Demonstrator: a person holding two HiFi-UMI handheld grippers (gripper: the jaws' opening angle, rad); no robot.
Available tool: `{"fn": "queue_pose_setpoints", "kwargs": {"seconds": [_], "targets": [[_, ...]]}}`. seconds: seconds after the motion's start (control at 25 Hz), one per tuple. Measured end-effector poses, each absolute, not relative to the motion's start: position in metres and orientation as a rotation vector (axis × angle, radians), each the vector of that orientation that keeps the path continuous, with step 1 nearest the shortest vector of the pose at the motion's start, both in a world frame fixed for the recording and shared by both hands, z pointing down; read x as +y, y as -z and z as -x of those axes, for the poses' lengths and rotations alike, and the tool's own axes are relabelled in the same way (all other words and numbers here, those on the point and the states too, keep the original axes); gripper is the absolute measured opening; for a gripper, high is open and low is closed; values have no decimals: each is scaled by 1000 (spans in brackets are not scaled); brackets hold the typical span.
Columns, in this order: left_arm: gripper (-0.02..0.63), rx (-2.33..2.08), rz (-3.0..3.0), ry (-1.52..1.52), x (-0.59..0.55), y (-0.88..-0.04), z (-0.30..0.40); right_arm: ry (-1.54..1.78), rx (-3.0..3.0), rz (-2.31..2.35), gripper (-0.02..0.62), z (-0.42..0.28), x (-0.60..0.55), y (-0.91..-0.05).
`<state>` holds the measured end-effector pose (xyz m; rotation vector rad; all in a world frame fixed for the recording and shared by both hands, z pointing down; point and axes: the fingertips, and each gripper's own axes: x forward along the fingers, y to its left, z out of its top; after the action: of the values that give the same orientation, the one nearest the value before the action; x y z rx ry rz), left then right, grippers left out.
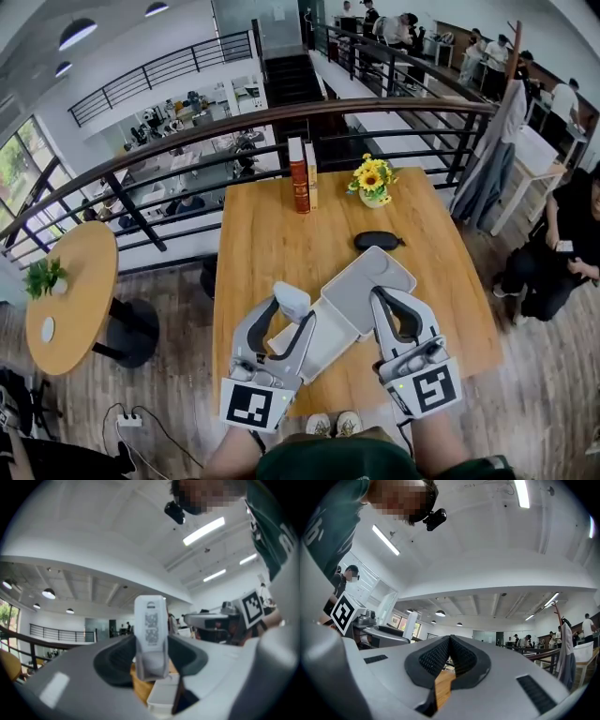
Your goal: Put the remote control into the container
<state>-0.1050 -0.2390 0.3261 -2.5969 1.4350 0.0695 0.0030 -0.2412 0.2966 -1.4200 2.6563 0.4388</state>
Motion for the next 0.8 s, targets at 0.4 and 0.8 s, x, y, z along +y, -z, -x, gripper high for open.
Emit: {"fn": "queue_pose_setpoints", "kwargs": {"seconds": [0.4,0.8], "targets": [[213,1460,2590,-21,-245,-335,111,-387,2691,1380,17,9,-254,-308],[215,1421,2578,45,-250,-345,102,-372,2691,1371,17,11,-263,-309]]}}
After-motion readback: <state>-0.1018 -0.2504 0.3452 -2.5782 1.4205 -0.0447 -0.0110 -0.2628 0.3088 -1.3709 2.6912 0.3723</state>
